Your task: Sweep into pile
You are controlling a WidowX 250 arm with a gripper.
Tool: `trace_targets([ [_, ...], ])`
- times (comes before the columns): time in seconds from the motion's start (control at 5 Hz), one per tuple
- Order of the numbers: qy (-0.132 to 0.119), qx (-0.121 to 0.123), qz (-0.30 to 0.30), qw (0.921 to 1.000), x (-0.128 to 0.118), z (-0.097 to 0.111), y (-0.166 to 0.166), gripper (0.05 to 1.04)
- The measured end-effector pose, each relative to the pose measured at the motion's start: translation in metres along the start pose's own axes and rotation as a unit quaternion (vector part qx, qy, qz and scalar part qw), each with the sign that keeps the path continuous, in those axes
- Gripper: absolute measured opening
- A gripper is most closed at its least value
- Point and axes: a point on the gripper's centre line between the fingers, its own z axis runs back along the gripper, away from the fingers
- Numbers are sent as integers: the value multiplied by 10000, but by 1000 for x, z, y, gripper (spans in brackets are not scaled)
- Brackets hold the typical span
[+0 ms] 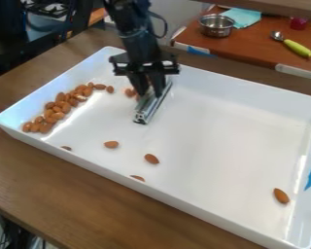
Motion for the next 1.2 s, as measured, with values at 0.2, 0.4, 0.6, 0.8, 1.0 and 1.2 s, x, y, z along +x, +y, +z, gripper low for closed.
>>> trace_targets([
  [0.2, -129, 122, 275, 9995, 0, 0, 10, 319],
  [0.4, -343, 299, 646, 9969, 0, 2, 17, 319],
  [0.6, -469, 449, 889, 9939, 2, 3, 25, 319],
  [0.8, -472, 599, 1025, 9918, 2, 5, 39, 319],
  [1.0, -250, 884, 1138, 9893, -4, 9, 59, 319],
  [1.2, 93, 1291, 1135, 9851, -13, 17, 76, 319],
])
